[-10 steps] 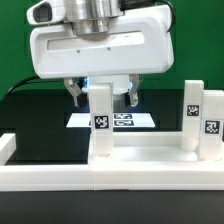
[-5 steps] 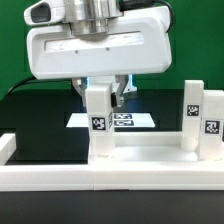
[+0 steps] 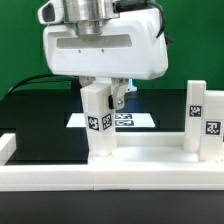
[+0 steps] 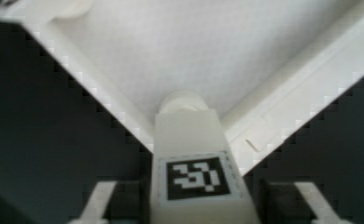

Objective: Assemble desk

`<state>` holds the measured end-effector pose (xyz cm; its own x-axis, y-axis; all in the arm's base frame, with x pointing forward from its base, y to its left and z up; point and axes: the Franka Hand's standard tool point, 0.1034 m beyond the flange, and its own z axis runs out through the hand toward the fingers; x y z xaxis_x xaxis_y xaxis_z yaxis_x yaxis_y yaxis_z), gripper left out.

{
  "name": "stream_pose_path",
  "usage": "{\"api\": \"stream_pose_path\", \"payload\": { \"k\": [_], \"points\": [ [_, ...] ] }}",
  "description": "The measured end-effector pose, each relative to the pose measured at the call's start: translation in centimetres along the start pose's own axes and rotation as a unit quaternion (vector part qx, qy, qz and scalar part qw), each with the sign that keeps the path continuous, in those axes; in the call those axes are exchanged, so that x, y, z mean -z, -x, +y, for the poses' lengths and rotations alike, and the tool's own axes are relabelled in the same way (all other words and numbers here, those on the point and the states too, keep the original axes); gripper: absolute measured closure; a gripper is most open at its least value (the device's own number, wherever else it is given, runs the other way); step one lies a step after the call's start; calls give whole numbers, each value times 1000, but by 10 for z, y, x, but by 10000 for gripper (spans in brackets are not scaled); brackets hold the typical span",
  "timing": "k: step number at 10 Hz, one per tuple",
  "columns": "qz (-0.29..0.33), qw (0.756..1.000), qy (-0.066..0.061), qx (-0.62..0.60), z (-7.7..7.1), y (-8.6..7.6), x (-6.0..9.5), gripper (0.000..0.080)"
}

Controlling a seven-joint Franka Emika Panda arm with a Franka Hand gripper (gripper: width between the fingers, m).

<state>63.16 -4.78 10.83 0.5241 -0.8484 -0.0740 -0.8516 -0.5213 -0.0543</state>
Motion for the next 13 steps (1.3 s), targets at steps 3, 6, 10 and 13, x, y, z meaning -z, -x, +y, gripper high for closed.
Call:
{"api": "stream_pose_path", "payload": {
  "k": [3,6,10,13],
  "points": [
    [10,980,-20,-200,-4,1,-1,511],
    [11,950,-32,-311,-8,7,-2,511],
    [17,986,-29,-163,-6,4,-1,188],
    [27,999,-35,-2,1,-1,10,159]
  ]
}}
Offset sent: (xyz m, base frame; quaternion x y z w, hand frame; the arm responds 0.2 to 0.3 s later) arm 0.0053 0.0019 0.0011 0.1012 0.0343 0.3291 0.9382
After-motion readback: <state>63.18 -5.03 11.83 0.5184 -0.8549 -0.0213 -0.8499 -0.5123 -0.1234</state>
